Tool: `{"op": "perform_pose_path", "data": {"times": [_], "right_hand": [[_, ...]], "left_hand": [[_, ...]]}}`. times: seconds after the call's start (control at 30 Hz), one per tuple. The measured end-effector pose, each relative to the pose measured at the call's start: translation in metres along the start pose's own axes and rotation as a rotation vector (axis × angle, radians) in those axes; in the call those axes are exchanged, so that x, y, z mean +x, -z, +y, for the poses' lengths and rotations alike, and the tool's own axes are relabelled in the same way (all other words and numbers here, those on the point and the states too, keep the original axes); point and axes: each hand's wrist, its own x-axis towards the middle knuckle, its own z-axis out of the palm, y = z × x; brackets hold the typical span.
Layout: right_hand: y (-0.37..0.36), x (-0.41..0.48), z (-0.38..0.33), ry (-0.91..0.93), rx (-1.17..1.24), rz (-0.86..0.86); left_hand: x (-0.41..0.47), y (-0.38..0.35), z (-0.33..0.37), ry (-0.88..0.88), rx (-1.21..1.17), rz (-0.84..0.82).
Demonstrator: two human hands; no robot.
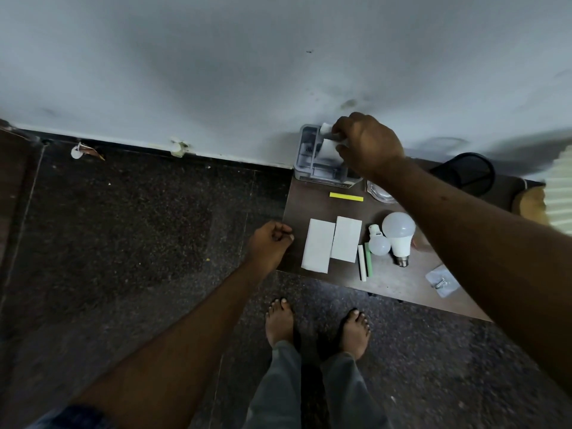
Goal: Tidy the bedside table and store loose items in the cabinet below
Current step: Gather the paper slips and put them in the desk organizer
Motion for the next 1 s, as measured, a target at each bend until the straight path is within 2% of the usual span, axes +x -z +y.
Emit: {"op": "perform_pose_path", "data": {"times": [0.27,0.57,0.73,0.83,1.0], "right_hand": [[0.001,-0.030,-0.004,-0.022,0.145,0.204],[-0.033,-0.084,-0.022,-0.077,0.241,0.198],[-0.057,-0.109,-0.032,-0.108,0.235,0.130],[-0.077,-0.125,-0.040,-0.136,0.190,0.008],[-0.108,-0.147,-0.050,-0.065,0.058,-0.126]], "left_hand": [[-0.005,-0.004,0.006,-0.022,0.001,0.001],[-0.009,-0.010,0.005,-0.058,0.044,0.011],[-0.012,-0.011,0.005,-0.066,0.064,0.030],[-0.011,-0.012,0.001,-0.075,0.075,0.062],[-0.015,-0.012,0.000,-0.092,0.112,0.103]]}}
